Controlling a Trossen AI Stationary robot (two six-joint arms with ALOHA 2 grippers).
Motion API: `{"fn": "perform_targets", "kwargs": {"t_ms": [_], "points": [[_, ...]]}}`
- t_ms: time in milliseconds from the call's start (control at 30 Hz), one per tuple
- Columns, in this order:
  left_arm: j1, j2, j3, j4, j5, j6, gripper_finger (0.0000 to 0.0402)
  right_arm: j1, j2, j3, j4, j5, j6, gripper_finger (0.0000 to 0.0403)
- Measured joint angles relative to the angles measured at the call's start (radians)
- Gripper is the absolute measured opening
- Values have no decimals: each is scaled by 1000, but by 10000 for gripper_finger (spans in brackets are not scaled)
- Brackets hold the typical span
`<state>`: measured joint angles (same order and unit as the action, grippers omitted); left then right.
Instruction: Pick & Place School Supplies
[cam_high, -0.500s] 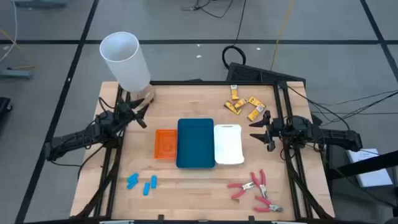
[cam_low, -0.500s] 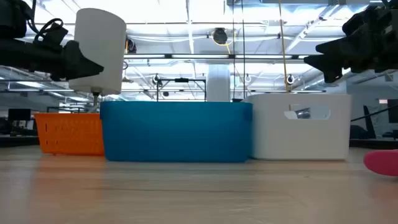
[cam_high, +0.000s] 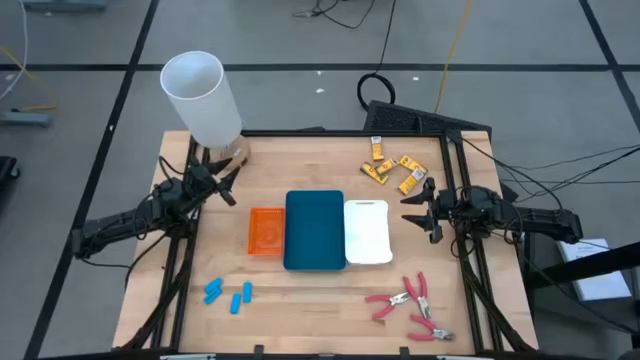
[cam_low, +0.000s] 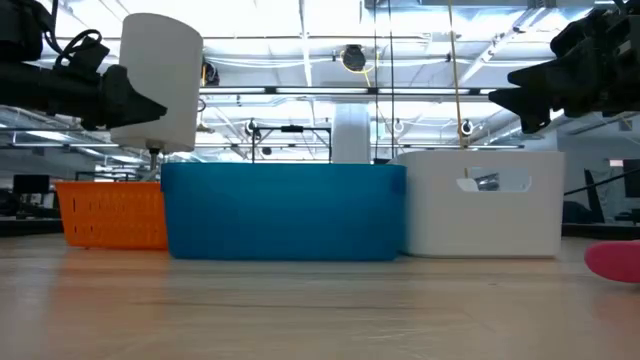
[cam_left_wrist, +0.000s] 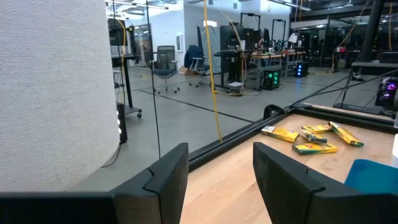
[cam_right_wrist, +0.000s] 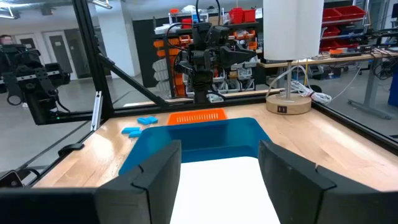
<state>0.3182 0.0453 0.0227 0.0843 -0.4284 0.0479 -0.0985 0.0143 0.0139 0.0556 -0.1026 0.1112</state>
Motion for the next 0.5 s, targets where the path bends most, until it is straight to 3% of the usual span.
{"fn": "perform_targets", "kwargs": {"t_ms": [500], "points": [[0, 0, 0, 0, 0, 0, 182, 0, 0, 0, 0, 0, 0, 208]]}}
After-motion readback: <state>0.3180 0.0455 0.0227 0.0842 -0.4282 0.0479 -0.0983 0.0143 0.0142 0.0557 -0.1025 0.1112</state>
